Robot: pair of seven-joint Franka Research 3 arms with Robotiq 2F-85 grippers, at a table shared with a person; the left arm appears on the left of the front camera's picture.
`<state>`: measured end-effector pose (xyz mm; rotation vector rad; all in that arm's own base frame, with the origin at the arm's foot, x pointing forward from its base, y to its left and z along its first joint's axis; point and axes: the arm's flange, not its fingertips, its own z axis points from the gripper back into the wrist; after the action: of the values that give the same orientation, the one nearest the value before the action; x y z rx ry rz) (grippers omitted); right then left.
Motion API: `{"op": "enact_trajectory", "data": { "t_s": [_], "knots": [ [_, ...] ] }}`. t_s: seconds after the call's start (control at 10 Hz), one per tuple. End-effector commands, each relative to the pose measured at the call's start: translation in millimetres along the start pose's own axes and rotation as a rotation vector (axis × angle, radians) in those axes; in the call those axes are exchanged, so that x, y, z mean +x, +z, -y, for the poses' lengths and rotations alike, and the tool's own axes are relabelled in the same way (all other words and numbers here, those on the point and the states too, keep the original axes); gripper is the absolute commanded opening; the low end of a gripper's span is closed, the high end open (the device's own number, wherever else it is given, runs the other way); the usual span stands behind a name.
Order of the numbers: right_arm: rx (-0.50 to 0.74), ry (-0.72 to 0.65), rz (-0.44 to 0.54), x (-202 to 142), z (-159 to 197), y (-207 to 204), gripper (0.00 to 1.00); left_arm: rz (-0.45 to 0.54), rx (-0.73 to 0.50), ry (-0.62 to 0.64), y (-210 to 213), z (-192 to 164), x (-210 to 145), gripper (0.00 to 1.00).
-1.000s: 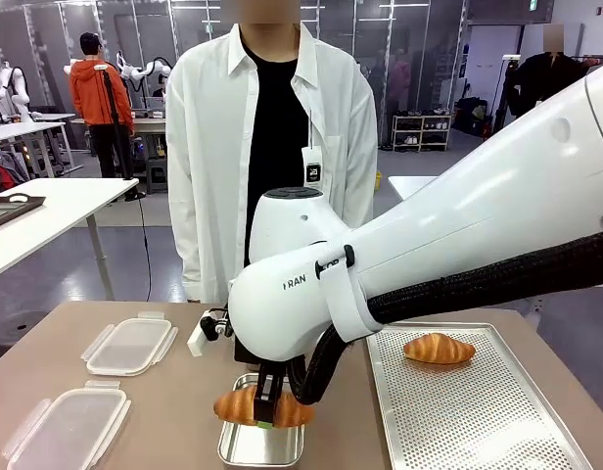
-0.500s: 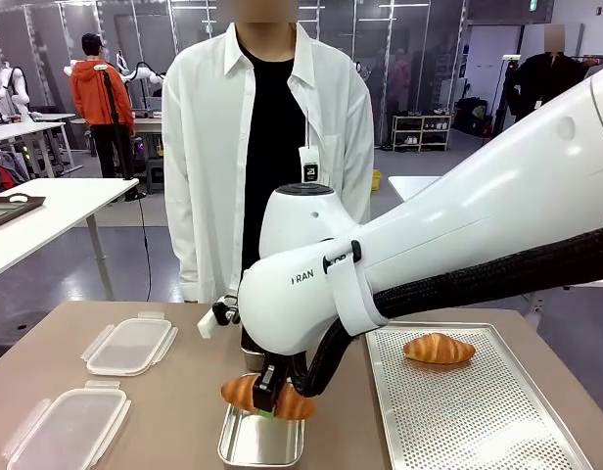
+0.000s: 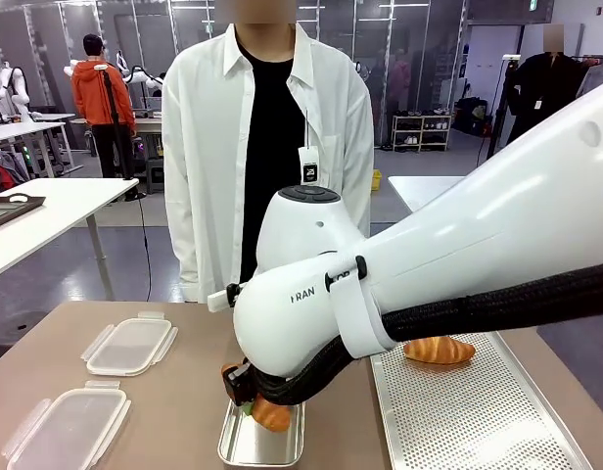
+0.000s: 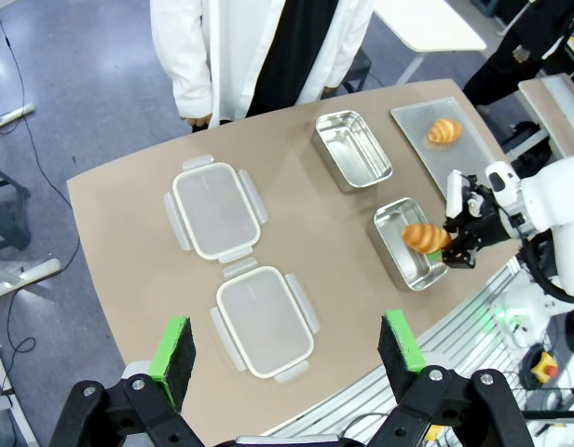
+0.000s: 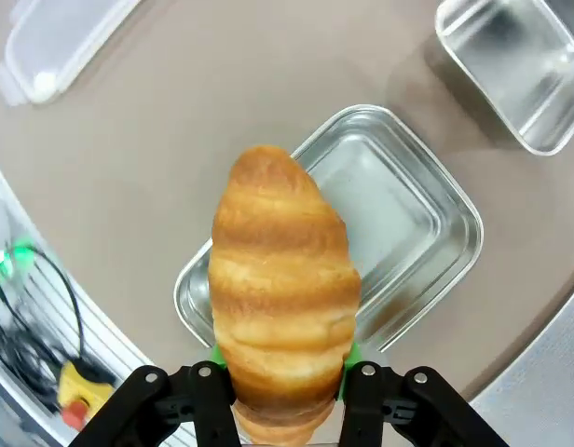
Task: Place the bread into the airtight container.
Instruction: Pick up a Butter Roll and place it into an empty Airtight Container.
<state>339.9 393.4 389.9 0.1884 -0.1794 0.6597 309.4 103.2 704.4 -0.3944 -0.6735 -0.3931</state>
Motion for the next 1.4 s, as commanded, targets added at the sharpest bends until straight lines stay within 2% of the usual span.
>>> {"op": "enact_trajectory", "data": {
  "t_s": [0.0, 0.3, 0.8, 0.9, 1.0, 1.1, 1.2, 1.3],
  "knots": [
    [-0.035, -0.201, 0.058, 0, -2, -7, 0.45, 0.002, -0.010, -0.015, 1, 0, 0, 1.00],
    [-0.064, -0.359, -0.020, 0, 10, -18, 0.45, 0.002, -0.010, -0.015, 1, 0, 0, 1.00],
    [-0.069, -0.420, -0.078, 14, 23, -54, 0.45, 0.002, -0.010, -0.015, 1, 0, 0, 1.00],
    [-0.067, -0.419, -0.065, 19, 24, -58, 0.45, 0.002, -0.010, -0.015, 1, 0, 0, 1.00],
    [-0.067, -0.417, -0.074, 20, 24, -59, 0.52, 0.002, -0.010, -0.015, 1, 0, 0, 1.00],
    [-0.062, -0.405, -0.053, 21, 24, -60, 0.67, 0.002, -0.010, -0.015, 1, 0, 0, 1.00],
    [-0.064, -0.406, -0.061, 23, 24, -62, 0.88, 0.002, -0.010, -0.015, 1, 0, 0, 1.00],
    [-0.068, -0.407, -0.067, 23, 24, -63, 1.00, 0.002, -0.010, -0.015, 1, 0, 0, 1.00]
  ]
}}
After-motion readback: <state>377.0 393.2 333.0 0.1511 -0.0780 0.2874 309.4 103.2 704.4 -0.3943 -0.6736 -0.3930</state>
